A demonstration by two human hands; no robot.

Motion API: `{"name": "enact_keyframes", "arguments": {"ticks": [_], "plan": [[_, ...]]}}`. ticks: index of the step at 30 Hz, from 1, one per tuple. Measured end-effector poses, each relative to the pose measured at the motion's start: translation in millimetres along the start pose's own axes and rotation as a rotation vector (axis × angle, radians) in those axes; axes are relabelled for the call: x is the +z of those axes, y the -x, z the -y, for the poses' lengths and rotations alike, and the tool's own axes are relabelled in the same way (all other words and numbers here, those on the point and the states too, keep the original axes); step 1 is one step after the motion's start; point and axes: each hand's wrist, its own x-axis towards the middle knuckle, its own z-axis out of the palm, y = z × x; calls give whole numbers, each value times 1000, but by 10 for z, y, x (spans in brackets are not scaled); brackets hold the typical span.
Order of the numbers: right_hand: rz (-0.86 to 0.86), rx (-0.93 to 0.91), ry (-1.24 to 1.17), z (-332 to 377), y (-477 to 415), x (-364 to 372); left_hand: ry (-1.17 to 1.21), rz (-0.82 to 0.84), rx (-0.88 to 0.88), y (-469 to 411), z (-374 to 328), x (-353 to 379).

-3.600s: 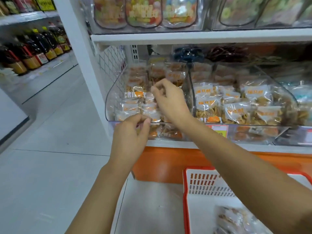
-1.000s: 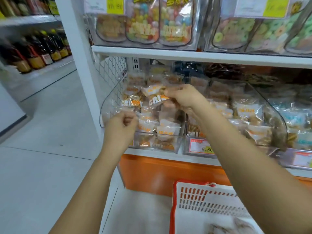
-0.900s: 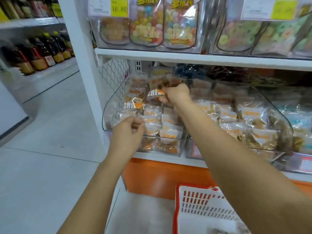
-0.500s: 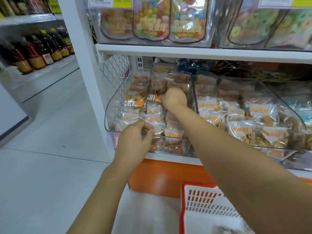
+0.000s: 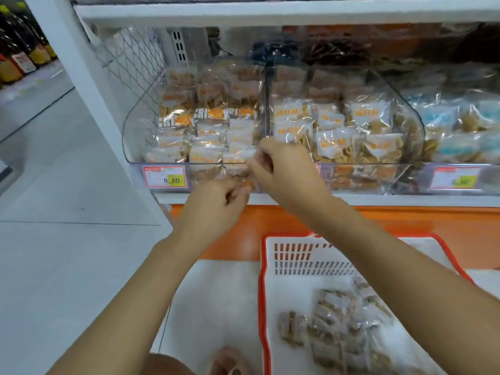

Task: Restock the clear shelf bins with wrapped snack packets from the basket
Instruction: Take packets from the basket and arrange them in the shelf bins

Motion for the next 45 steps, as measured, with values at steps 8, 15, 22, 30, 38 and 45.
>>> {"name": "enact_keyframes", "arguments": {"ticks": [8, 15, 22, 30, 38, 45], "plan": [[873, 450, 221, -1637, 1830, 828, -312, 925, -41, 581, 138, 939], [1087, 627, 210, -2185, 2899, 1276, -381, 982, -64, 602, 145, 1101], [1083, 613, 332, -2047, 2919, 1235, -405, 1046, -47, 531, 49, 1070], [698, 693, 41, -1922, 2288, 910, -263, 1026, -109, 547, -62, 992], [-144, -276, 207, -1036, 1504, -16, 876, 771, -702, 405, -384, 841], [-114, -533, 84, -571, 1234, -337, 992, 407, -421, 207, -499, 197]]}}
